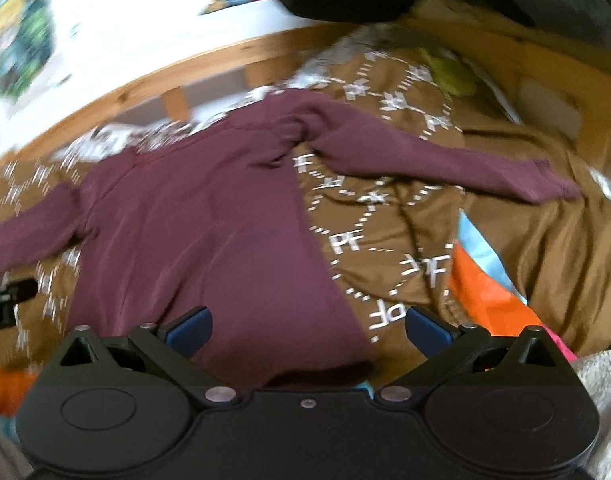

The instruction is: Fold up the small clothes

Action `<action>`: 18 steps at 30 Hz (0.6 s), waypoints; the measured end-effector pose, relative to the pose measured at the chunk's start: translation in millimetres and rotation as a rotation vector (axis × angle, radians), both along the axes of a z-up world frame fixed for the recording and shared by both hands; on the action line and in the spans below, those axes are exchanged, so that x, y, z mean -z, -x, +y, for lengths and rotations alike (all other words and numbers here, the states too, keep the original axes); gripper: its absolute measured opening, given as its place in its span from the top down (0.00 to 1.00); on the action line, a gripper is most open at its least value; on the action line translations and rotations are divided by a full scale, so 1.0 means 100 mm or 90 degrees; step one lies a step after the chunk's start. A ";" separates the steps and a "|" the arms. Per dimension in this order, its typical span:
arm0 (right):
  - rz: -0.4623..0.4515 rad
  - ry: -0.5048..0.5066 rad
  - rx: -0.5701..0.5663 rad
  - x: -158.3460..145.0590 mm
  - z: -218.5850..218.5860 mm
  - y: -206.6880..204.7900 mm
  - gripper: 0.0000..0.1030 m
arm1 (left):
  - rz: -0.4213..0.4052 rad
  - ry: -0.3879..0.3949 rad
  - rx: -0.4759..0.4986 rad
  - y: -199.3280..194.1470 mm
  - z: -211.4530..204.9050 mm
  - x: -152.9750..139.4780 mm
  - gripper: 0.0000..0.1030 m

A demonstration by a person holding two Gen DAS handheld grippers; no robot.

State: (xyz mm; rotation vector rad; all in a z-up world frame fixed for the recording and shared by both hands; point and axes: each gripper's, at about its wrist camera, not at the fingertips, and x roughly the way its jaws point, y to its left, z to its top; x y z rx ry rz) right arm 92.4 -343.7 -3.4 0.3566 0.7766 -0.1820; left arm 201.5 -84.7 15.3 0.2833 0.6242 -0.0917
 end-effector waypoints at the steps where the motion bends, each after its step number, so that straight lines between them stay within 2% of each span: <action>1: -0.009 -0.021 0.023 0.02 -0.10 -0.02 0.00 | -0.001 0.012 -0.004 -0.06 0.01 0.05 0.01; 3: -0.036 -0.053 0.080 0.04 -0.30 -0.05 0.00 | 0.002 0.037 -0.013 -0.16 0.04 0.17 0.01; 6: -0.083 -0.078 0.156 0.09 -0.58 -0.09 0.00 | 0.038 0.072 -0.028 -0.28 0.13 0.35 0.01; 8: -0.085 -0.093 0.201 0.13 -0.75 -0.16 0.00 | 0.067 0.088 -0.037 -0.35 0.20 0.43 0.01; 13: -0.116 -0.156 0.297 0.29 -1.12 -0.22 0.00 | 0.106 0.143 -0.058 -0.42 0.38 0.50 0.01; 18: -0.161 -0.182 0.377 0.35 -1.31 -0.11 0.01 | 0.139 0.181 -0.058 -0.42 0.44 0.54 0.01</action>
